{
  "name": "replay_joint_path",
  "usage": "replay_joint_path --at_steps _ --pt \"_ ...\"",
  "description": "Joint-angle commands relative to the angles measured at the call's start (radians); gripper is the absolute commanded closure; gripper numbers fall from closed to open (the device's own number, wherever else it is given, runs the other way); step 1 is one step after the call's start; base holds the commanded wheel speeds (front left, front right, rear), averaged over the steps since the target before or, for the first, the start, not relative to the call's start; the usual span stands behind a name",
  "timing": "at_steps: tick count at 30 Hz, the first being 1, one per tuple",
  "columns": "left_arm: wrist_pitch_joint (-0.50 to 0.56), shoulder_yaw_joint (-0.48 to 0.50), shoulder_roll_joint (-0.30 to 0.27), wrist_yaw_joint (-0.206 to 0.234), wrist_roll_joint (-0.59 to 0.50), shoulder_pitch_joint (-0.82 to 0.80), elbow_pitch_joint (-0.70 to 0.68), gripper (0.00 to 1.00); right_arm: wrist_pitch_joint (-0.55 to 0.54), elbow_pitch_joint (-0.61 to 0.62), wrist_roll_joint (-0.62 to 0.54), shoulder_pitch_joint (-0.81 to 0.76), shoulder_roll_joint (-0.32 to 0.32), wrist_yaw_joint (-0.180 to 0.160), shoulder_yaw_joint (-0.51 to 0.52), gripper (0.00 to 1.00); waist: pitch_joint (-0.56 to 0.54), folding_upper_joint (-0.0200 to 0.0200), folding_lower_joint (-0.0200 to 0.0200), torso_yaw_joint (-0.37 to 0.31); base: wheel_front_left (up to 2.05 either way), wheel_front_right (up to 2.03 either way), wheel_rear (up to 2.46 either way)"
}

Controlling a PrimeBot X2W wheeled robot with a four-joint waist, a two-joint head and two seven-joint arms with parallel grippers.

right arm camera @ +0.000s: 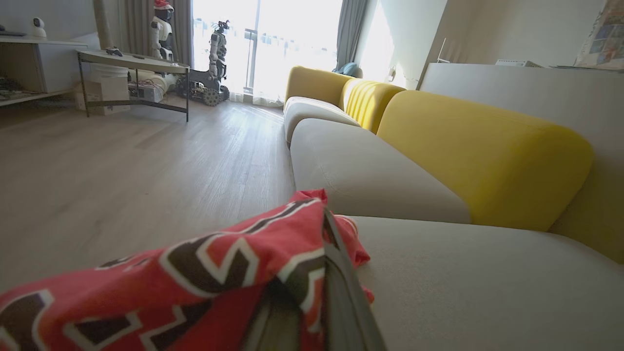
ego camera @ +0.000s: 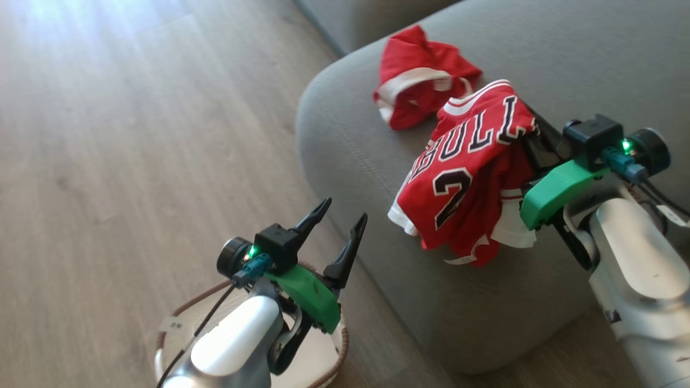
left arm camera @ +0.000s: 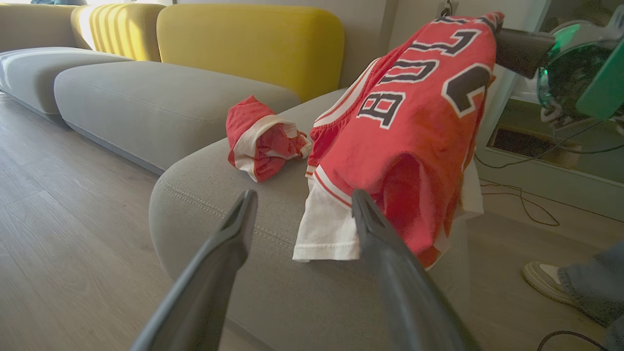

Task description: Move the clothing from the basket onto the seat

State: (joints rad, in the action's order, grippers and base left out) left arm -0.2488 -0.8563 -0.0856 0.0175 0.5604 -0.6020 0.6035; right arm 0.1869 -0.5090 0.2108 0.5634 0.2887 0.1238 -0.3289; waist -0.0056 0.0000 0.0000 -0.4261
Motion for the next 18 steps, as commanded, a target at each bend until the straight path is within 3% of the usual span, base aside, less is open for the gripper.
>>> replay_joint_path --at_steps 1,9,18 --pt "-0.012 0.028 -0.021 -0.002 -0.009 -0.022 -0.022 0.00 -0.010 0.054 -0.005 0.024 0.008 0.007 0.003 1.00 0.011 0.0000 0.0000 -0.046 0.00 0.00 0.00" --pt "-0.002 0.003 -0.016 -0.015 -0.016 -0.023 0.002 0.00 -0.056 0.119 -0.007 0.008 0.017 0.007 0.018 1.00 0.032 0.0000 0.0000 -0.099 0.00 0.00 0.00" --pt "0.021 -0.016 -0.013 -0.021 -0.020 -0.053 0.000 0.00 -0.115 0.100 -0.029 0.098 0.048 0.007 0.009 1.00 0.071 0.0000 0.0000 -0.049 0.00 0.00 0.00"
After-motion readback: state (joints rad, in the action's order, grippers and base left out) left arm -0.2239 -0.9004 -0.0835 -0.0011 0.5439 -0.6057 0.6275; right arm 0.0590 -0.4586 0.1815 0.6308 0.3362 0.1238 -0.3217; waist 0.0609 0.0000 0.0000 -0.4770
